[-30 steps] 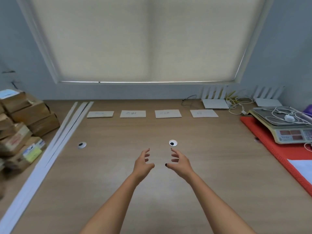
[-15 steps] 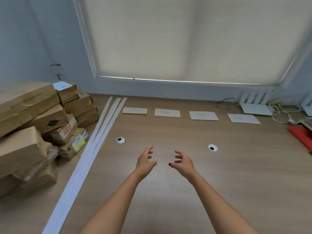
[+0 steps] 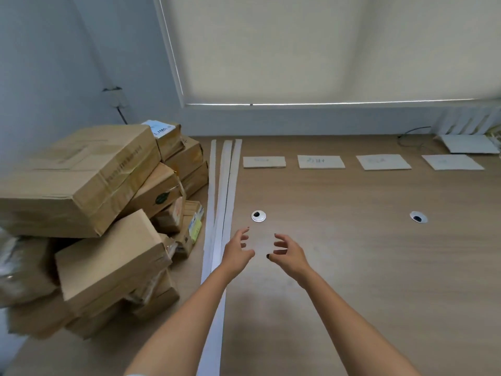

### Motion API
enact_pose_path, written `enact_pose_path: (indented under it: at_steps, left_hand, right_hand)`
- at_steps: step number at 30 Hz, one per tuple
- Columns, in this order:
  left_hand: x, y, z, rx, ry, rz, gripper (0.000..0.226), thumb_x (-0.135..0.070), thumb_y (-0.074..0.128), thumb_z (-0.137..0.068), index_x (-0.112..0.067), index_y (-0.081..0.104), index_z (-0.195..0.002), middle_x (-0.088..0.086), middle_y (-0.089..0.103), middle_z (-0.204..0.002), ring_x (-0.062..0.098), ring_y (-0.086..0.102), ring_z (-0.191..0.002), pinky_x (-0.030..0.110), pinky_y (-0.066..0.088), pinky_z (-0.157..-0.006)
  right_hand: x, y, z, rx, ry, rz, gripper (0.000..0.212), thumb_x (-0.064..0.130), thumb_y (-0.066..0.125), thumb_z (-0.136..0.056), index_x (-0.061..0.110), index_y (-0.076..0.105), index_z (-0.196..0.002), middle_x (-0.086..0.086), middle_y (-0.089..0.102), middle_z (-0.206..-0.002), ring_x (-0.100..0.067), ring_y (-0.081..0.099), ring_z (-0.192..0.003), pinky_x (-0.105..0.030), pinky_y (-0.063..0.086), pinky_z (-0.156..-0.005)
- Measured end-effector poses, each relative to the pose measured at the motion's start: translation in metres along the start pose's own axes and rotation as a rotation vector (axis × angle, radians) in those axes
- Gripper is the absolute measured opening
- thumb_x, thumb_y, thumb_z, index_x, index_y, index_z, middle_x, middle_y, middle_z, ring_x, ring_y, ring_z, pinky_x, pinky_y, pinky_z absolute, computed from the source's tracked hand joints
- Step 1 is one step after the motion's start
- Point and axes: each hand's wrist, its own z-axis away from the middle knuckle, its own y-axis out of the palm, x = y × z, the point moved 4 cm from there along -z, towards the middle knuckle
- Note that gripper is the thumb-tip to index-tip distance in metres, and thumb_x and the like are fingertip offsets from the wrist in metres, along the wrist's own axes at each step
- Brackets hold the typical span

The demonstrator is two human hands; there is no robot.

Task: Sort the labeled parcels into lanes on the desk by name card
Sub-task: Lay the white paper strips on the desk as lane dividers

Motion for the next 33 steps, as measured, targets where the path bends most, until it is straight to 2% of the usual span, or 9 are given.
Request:
enact_pose_path:
  at_steps: [5,10,14,16,19,23,27,30,33]
  left_hand:
    - [0.041,-0.033,-0.008,-0.011,-0.073,-0.017,0.061,-0.002,0.055,-0.086,-0.018,0.035,-0.141,0.009,0.045,-0.136,0.025,0.046,-0.121,0.027,0.044,-0.085]
    - [0.086,-0.055,-0.019,-0.043,-0.168,-0.175,0.066,-0.006,0.059,-0.087,-0.017,0.028,-0.144,0.009,0.040,-0.144,0.027,0.043,-0.128,0.027,0.041,-0.090]
    - [0.116,-0.063,-0.025,-0.059,-0.186,-0.368,0.069,-0.011,0.061,-0.087,-0.017,0.024,-0.146,0.007,0.033,-0.150,0.027,0.039,-0.133,0.034,0.040,-0.102]
    - [0.129,-0.063,-0.030,-0.058,-0.201,-0.424,0.070,-0.014,0.061,-0.088,-0.018,0.023,-0.147,0.007,0.031,-0.151,0.027,0.038,-0.134,0.035,0.039,-0.103]
    - [0.144,-0.061,-0.034,-0.051,-0.238,-0.404,0.071,-0.014,0.062,-0.088,-0.017,0.022,-0.147,0.008,0.030,-0.151,0.028,0.036,-0.135,0.036,0.038,-0.105]
    - [0.151,-0.057,-0.037,-0.099,-0.247,-0.376,0.068,-0.012,0.061,-0.088,-0.016,0.025,-0.145,0.008,0.034,-0.148,0.027,0.035,-0.134,0.034,0.037,-0.104]
    - [0.148,-0.058,-0.038,-0.186,-0.302,-0.286,0.068,-0.010,0.063,-0.084,-0.011,0.029,-0.143,0.014,0.037,-0.142,0.030,0.038,-0.131,0.035,0.034,-0.107]
    - [0.145,-0.058,-0.043,-0.198,-0.379,-0.168,0.070,-0.010,0.066,-0.082,-0.008,0.029,-0.141,0.016,0.041,-0.139,0.032,0.042,-0.127,0.038,0.039,-0.105]
    - [0.144,-0.057,-0.048,-0.190,-0.464,-0.043,0.070,-0.011,0.065,-0.084,-0.011,0.027,-0.142,0.015,0.047,-0.138,0.032,0.047,-0.124,0.039,0.044,-0.100]
  right_hand:
    - [-0.002,0.050,-0.012,0.034,0.044,0.010,0.058,0.002,0.064,-0.082,0.013,0.044,-0.135,-0.011,0.053,-0.125,-0.019,0.057,-0.099,-0.026,0.049,-0.080]
    - [-0.012,0.096,-0.031,0.087,0.084,0.060,0.058,0.004,0.063,-0.082,0.013,0.043,-0.136,-0.011,0.053,-0.127,-0.018,0.055,-0.099,-0.026,0.048,-0.081]
    - [-0.026,0.136,-0.043,0.153,0.096,0.170,0.064,0.007,0.065,-0.080,0.015,0.040,-0.139,-0.008,0.048,-0.135,-0.019,0.052,-0.112,-0.024,0.046,-0.084]
    - [-0.033,0.155,-0.049,0.181,0.094,0.224,0.067,0.007,0.065,-0.080,0.013,0.038,-0.141,-0.009,0.044,-0.141,-0.023,0.048,-0.122,-0.028,0.046,-0.093]
    - [-0.042,0.176,-0.057,0.204,0.084,0.334,0.070,0.011,0.065,-0.081,0.009,0.033,-0.143,-0.013,0.037,-0.145,-0.026,0.040,-0.132,-0.032,0.037,-0.107]
    - [-0.055,0.189,-0.064,0.151,0.096,0.394,0.069,0.016,0.062,-0.085,0.008,0.029,-0.144,-0.013,0.033,-0.145,-0.023,0.033,-0.135,-0.024,0.029,-0.105]
    - [-0.059,0.194,-0.063,0.080,0.116,0.338,0.067,0.017,0.061,-0.085,0.007,0.030,-0.143,-0.013,0.038,-0.139,-0.025,0.039,-0.130,-0.027,0.033,-0.102]
    - [-0.055,0.194,-0.066,0.015,0.113,0.232,0.060,0.015,0.065,-0.082,0.003,0.040,-0.135,-0.012,0.053,-0.125,-0.028,0.053,-0.117,-0.024,0.043,-0.087]
    - [-0.053,0.195,-0.070,0.039,0.154,0.202,0.061,0.014,0.064,-0.083,0.004,0.037,-0.137,-0.013,0.054,-0.127,-0.028,0.053,-0.117,-0.029,0.044,-0.093]
